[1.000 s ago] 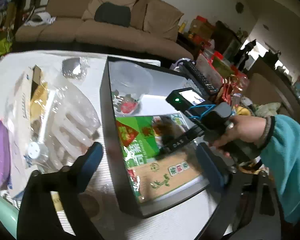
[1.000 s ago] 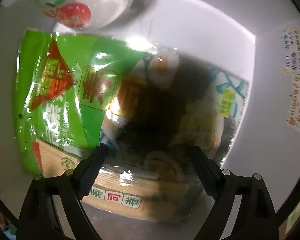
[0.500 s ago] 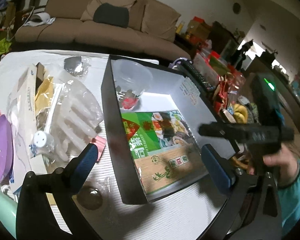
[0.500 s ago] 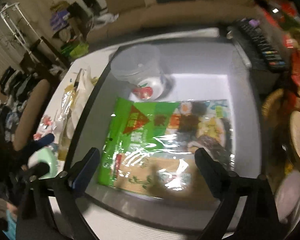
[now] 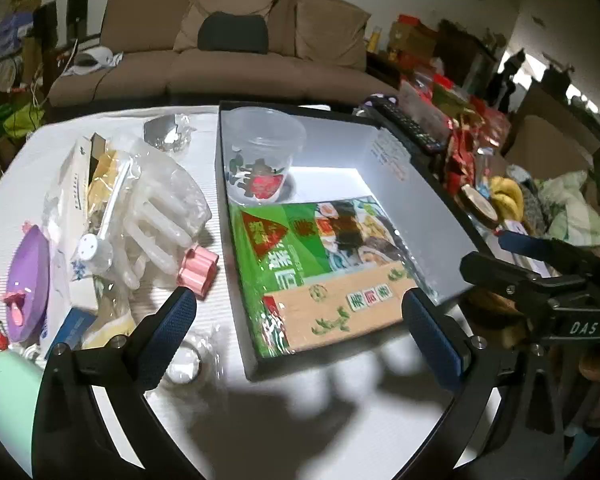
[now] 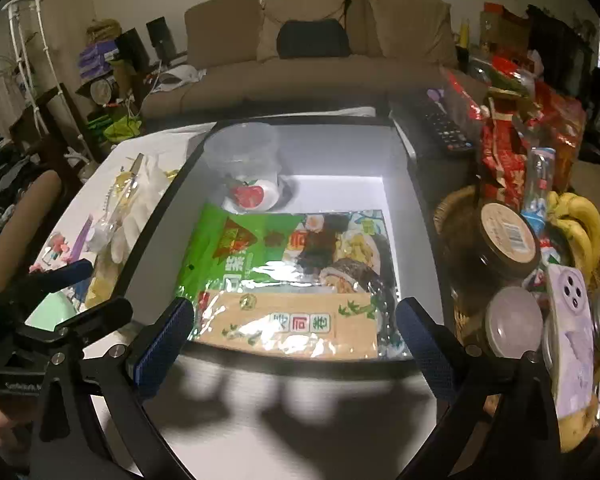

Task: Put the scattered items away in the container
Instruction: 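Withdraw both grippers up and out of the black box, then move the right gripper to the clear bag of white gloves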

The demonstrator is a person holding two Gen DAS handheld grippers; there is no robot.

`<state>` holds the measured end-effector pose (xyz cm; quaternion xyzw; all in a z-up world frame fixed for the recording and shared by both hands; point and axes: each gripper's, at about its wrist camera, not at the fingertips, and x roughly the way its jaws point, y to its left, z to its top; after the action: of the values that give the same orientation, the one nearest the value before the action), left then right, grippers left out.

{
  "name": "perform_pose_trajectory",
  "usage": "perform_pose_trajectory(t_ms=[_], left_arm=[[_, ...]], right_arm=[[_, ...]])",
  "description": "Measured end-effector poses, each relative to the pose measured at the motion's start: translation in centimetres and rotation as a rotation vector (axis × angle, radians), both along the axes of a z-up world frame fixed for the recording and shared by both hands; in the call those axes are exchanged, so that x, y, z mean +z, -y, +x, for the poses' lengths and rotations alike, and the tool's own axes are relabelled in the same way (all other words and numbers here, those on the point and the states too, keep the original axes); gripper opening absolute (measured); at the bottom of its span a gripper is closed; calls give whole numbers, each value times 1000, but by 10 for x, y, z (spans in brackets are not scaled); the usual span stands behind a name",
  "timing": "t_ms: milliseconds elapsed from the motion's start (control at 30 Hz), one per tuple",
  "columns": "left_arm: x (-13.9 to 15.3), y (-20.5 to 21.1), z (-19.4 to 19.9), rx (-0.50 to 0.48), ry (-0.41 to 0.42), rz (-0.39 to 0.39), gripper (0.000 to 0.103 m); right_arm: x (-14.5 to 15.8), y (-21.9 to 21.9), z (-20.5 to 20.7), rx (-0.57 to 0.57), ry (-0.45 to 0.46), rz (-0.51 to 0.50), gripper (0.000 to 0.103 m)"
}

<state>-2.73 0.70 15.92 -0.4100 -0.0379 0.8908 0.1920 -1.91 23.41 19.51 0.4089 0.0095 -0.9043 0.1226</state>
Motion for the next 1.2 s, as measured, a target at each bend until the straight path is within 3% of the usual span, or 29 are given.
perform_pose_trajectory(t_ms=[167, 800, 1067, 1200], left_arm=[[14, 0, 19, 34, 2, -4, 103], [42, 9, 66, 105, -4, -124, 103], [36, 43, 83, 149, 7, -141, 103], [28, 87, 92, 207, 12, -109, 103]], right_arm=[[12, -9, 26, -22, -73, -19, 103], [39, -23, 82, -32, -93, -47, 103], [34, 2, 100, 13, -86, -65, 103], [32, 23, 106, 66, -89, -71, 103]])
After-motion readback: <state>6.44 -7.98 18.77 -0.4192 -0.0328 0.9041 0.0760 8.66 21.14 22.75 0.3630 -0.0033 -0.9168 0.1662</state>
